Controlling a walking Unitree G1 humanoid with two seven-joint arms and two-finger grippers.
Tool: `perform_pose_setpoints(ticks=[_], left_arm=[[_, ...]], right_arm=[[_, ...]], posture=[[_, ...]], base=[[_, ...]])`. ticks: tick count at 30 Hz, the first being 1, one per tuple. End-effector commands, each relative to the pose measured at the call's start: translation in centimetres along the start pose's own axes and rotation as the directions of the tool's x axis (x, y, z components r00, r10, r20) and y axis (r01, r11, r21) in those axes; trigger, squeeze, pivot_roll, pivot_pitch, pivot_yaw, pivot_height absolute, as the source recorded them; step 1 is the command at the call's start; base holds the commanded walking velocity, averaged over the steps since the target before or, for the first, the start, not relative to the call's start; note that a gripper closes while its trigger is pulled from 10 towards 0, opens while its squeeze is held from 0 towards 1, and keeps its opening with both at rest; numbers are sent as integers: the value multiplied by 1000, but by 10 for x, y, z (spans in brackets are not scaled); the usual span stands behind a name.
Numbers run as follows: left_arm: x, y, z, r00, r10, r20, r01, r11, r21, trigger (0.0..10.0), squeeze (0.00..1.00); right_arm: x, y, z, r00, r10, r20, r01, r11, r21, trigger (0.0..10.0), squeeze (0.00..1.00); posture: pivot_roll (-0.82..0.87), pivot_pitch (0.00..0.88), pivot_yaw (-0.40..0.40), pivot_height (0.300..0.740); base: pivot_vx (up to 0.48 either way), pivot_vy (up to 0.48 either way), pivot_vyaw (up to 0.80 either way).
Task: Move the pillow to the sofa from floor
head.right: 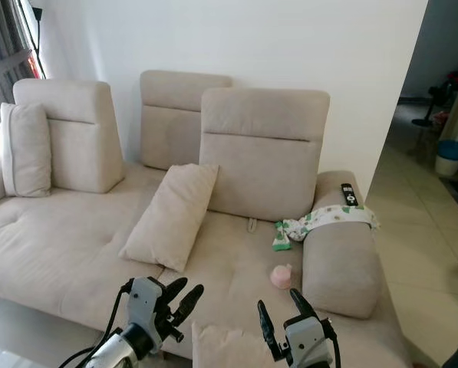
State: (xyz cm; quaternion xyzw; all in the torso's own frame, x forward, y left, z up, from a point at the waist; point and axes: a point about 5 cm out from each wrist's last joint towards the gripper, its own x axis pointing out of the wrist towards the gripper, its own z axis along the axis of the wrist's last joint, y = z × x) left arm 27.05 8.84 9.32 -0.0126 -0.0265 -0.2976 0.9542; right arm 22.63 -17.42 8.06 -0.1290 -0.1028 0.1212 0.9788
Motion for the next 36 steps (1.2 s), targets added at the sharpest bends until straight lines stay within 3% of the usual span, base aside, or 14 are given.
perform_pose_setpoints(ticks=[1,17,21,27,36], left_arm=[[-1,1,-4,1000,-2,-25,3,1000,23,10000,0],[-2,0,-4,1000,-8,-18,9,999,34,10000,0],[1,-3,-1,1000,-17,-19,19,997,81,10000,0],[16,-8,7,999,-23,-46,34,970,239,10000,0],[27,-18,16,998,-53,-40,63,948,312,10000,0]], right_arm=[[-2,3,-4,1000,12,-12,-12,1000,8,10000,0],[-1,3,-5,1000,19,-14,-19,1000,6,10000,0],[-3,3,-8,999,19,-35,-18,1000,24,10000,0],[-6,-2,-28,984,80,-158,-76,997,32,10000,0],[6,-21,-49,938,165,-303,-190,980,-56,10000,0]], posture=[[-6,0,45,636],[-6,0,44,566],[-6,0,46,546],[-7,0,53,541],[-2,36,72,541]], base=[[0,0,0],[0,0,0],[0,0,0],[0,0,0],[0,0,0]])
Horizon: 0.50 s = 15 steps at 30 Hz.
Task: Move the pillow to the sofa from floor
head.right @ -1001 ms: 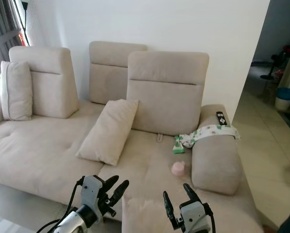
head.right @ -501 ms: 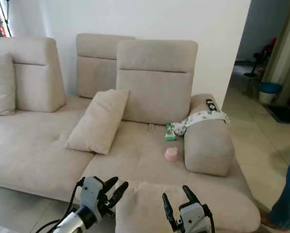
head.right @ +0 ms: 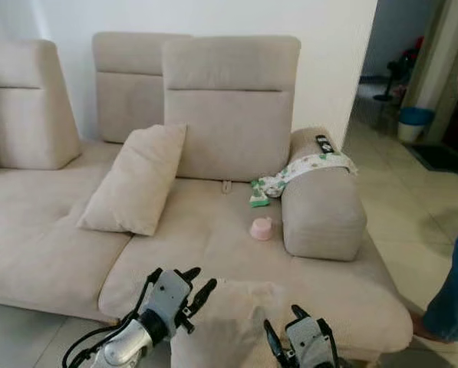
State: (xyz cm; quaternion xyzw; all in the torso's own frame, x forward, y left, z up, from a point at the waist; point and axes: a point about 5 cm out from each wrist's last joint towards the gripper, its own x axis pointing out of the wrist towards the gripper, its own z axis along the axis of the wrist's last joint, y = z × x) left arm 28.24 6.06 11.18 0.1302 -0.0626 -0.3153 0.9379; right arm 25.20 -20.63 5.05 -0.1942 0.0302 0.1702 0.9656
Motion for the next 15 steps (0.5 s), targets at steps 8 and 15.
perform_pose_setpoints(ticks=[8,15], left_arm=[[-12,-5,9,998,-60,-15,62,993,97,10000,0],[-29,-2,8,998,-37,-54,44,989,139,10000,0]], right_arm=[[19,-8,0,987,152,-60,-159,977,-145,10000,0],[33,-24,7,982,176,-72,-189,945,-267,10000,0]], posture=[[81,131,97,541],[158,161,105,541]], base=[[0,0,0],[0,0,0]])
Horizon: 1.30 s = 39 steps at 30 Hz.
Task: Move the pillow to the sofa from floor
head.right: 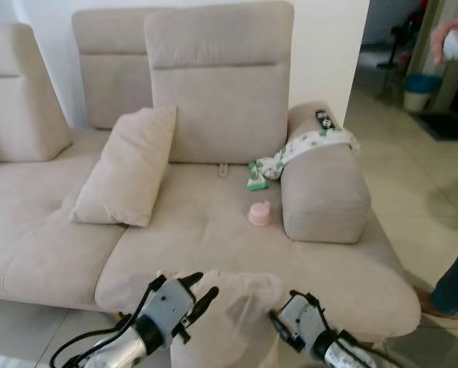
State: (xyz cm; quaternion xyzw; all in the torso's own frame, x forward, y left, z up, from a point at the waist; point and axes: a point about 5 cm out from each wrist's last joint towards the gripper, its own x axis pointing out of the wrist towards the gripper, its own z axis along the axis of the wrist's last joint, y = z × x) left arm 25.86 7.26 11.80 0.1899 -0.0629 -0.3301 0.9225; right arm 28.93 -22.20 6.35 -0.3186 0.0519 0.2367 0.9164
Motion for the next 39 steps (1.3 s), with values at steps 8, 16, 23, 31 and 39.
perform_pose_setpoints(ticks=[8,16,23,31,39], left_arm=[[-8,3,1,999,31,-40,-30,999,37,10000,0],[-11,4,3,998,43,-53,-41,998,44,10000,0],[-8,3,5,998,41,-55,-39,998,42,10000,0],[1,6,-5,994,-49,-98,57,995,84,10000,0],[9,25,-15,980,-117,-164,151,965,214,10000,0]], right_arm=[[19,3,11,997,73,31,-70,995,-71,10000,0],[32,3,21,996,67,53,-61,993,-101,0,0],[29,8,18,996,65,67,-58,993,-104,0,0],[5,35,4,988,130,85,-112,975,-192,0,0],[-23,47,-9,963,264,51,-230,908,-351,0,0]], posture=[[196,162,101,541],[205,154,90,541],[181,140,83,541],[134,114,76,541],[75,87,74,541]], base=[[0,0,0],[0,0,0],[0,0,0],[0,0,0],[0,0,0]])
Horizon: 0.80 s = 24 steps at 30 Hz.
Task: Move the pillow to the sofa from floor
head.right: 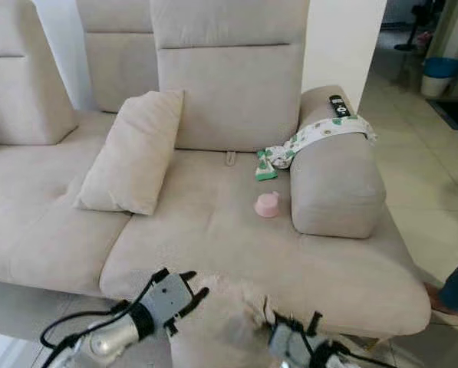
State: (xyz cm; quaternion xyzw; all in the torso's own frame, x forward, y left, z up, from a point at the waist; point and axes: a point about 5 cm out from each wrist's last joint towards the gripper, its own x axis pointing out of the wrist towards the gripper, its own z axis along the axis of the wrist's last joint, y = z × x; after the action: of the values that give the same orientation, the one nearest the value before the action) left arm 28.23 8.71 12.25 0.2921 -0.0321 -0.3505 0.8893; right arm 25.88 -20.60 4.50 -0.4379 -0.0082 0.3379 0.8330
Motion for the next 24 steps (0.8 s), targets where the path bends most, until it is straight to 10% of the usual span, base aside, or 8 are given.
perform_pose_setpoints(ticks=[1,7,14,15,18,21,23,24], left_arm=[[2,2,-12,995,-76,-58,80,993,86,10000,0],[3,9,-19,987,-124,-105,138,981,136,10000,0],[-12,22,-45,861,-397,-317,485,828,281,10000,0],[-14,23,-47,840,-424,-339,521,805,284,10000,255],[-13,25,-48,829,-438,-349,540,790,292,10000,471],[-11,27,-47,833,-430,-348,533,792,298,10000,471],[-9,28,-48,817,-435,-378,557,763,327,10000,0],[-9,28,-48,817,-435,-378,557,763,327,10000,0]], right_arm=[[-10,14,-1,995,95,-2,-95,994,-47,0,0],[-19,13,-1,995,103,2,-103,993,-66,0,0],[-26,22,3,994,108,7,-107,991,-79,0,0],[-24,23,5,994,111,14,-109,991,-82,0,0],[-23,23,8,993,114,23,-112,990,-87,0,0],[-21,23,9,993,118,27,-115,989,-90,0,0],[-19,22,12,992,121,39,-117,988,-98,0,0],[-19,22,12,992,121,39,-117,988,-98,0,0]], posture=[[73,86,74,541],[62,82,73,541],[44,63,65,541],[44,62,65,541],[44,58,65,541],[46,53,63,541],[46,51,63,541],[46,51,63,541]], base=[[0,0,0],[0,0,0],[0,0,0],[0,0,0],[0,0,0],[0,0,0],[0,0,0],[0,0,0]])
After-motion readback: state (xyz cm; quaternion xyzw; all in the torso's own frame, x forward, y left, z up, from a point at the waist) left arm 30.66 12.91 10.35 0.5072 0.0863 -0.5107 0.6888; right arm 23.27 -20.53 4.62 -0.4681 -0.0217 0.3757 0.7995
